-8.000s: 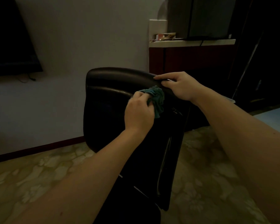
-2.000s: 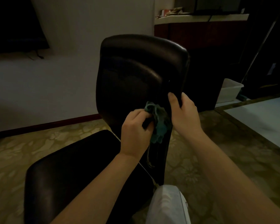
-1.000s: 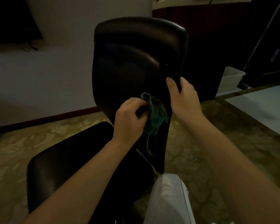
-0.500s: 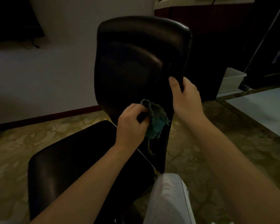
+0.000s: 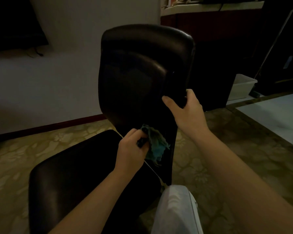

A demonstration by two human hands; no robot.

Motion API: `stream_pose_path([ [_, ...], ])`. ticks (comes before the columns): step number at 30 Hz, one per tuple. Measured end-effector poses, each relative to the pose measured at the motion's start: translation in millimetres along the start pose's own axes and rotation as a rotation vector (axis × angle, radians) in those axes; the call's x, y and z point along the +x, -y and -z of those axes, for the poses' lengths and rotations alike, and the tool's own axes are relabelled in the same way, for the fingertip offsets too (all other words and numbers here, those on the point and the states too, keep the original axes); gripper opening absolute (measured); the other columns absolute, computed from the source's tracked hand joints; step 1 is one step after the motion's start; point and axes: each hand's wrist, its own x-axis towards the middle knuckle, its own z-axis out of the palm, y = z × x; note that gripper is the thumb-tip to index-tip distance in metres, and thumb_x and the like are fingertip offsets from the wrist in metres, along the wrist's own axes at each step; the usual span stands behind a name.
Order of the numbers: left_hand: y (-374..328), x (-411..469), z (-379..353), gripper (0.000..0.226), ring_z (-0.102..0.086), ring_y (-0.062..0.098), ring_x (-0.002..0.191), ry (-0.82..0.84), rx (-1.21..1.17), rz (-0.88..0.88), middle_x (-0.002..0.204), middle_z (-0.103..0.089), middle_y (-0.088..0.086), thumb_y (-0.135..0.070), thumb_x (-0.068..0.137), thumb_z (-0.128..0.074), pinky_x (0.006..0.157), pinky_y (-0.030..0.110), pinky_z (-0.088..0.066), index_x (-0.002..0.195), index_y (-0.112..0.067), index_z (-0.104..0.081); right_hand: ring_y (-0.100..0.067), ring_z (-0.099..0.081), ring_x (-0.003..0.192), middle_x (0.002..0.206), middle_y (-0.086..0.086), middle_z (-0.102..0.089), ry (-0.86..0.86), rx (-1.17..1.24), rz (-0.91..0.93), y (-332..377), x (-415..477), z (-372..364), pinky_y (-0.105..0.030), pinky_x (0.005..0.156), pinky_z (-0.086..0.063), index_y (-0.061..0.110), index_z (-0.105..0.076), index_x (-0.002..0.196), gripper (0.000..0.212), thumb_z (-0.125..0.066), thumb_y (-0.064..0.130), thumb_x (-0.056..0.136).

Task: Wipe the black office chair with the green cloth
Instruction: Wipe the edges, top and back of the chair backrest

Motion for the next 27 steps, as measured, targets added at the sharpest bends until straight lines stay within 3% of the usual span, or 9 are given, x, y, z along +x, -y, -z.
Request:
stream_pose_path([
  [8,-37.8,53.1,12.9,0.009,-0.061,0.006,0.080,-0.096,-0.103,-0.012,0.084,-0.064,-0.006,-0.011,0.080,-0.075,0.071,0.022,-0.050,0.084,-0.016,-0.069,0.000,-0.059,0.088,0.098,0.017,-0.061,0.045,-0.091,-0.032,0.7,8.2,7.0,-0.022,0.070,-0.050,0.032,-0.053,0.107,0.049,-0.065,0.068,0.076],
  [14,-18.7,26.6,-0.4,0.016,-0.054,0.000,0.076,-0.078,-0.017,-0.042,0.082,-0.057,-0.006,-0.002,0.076,-0.077,0.066,0.006,-0.039,0.080,-0.012,-0.065,-0.006,-0.060,0.093,0.106,0.016,-0.061,0.034,-0.197,-0.056,1.5,18.0,2.4,-0.028,0.076,-0.053,0.030,-0.053,0.120,0.076,-0.066,0.079,0.062],
  [20,12.3,-7.2,-9.0,0.016,-0.057,0.012,0.078,0.039,0.103,0.062,0.089,-0.058,-0.002,-0.009,0.079,-0.079,0.065,0.009,-0.042,0.088,-0.010,-0.067,-0.007,-0.062,0.090,0.105,0.015,-0.064,0.033,-0.243,-0.035,-1.6,23.1,-3.1,-0.028,0.073,-0.054,0.031,-0.054,0.119,0.068,-0.066,0.073,0.067],
  [23,-2.2,5.3,-7.9,0.016,-0.055,0.011,0.074,-0.017,0.107,0.019,0.085,-0.057,-0.003,-0.008,0.076,-0.079,0.063,0.020,-0.046,0.083,-0.010,-0.065,-0.008,-0.062,0.091,0.105,0.015,-0.064,0.018,-0.246,-0.038,-3.2,25.7,-4.0,-0.031,0.076,-0.055,0.032,-0.054,0.120,0.069,-0.065,0.073,0.066],
  [27,-31.4,32.5,-5.6,0.019,-0.050,0.007,0.071,-0.151,0.027,-0.057,0.081,-0.054,-0.003,-0.006,0.075,-0.075,0.061,0.018,-0.042,0.076,-0.014,-0.058,-0.007,-0.058,0.090,0.105,0.016,-0.062,0.000,-0.248,-0.019,-6.6,24.9,-5.0,-0.021,0.066,-0.046,0.032,-0.054,0.120,0.066,-0.065,0.071,0.069],
])
